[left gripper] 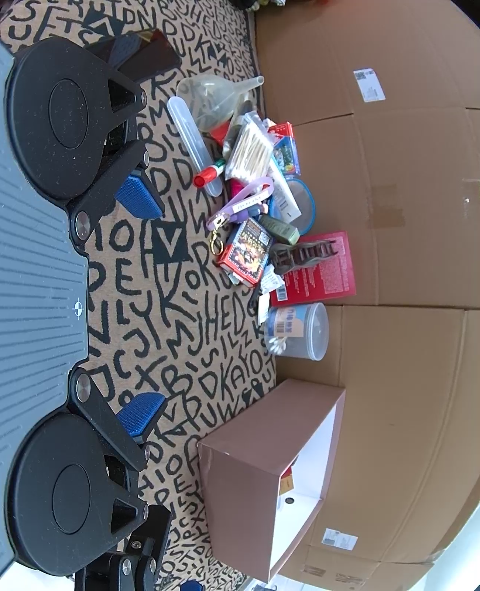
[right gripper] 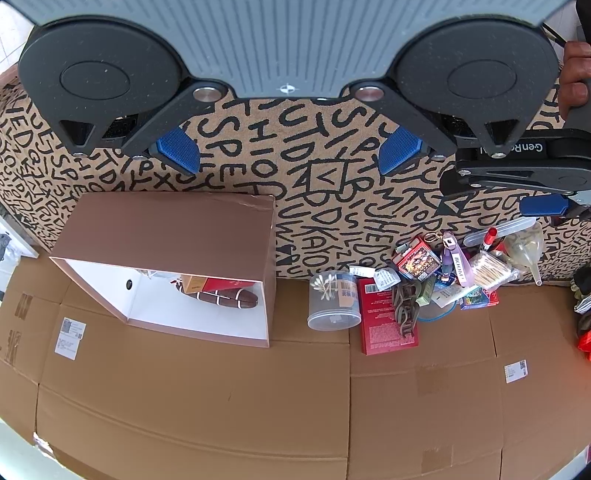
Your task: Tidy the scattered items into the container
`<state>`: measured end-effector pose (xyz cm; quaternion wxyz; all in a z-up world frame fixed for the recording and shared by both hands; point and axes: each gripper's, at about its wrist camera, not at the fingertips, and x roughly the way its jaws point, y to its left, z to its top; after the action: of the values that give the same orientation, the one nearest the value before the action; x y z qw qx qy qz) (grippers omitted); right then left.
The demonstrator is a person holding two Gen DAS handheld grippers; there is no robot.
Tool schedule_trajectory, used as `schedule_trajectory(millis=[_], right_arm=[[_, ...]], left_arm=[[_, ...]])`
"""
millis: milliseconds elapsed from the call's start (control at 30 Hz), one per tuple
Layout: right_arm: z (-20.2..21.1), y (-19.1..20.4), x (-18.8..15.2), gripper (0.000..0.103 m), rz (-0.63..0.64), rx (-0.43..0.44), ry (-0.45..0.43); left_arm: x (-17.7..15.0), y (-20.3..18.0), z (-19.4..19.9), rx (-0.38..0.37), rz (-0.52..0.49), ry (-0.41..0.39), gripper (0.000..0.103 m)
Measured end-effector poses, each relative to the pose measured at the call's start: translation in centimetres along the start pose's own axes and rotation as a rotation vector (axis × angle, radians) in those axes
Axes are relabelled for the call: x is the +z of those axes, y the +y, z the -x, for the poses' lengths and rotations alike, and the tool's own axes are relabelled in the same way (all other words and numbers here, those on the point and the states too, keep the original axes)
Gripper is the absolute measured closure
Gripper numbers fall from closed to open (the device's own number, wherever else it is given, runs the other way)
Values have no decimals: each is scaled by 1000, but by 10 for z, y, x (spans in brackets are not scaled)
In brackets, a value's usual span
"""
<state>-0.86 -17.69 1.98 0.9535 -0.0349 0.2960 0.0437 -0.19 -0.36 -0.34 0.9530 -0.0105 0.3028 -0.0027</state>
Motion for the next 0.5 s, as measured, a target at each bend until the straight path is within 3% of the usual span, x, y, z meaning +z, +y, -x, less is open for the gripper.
schedule_trajectory(millis=[500], right_arm=[[-7,3,3,0,14,5,14]], left_arm=[[0,1,-5,0,2,9,0]])
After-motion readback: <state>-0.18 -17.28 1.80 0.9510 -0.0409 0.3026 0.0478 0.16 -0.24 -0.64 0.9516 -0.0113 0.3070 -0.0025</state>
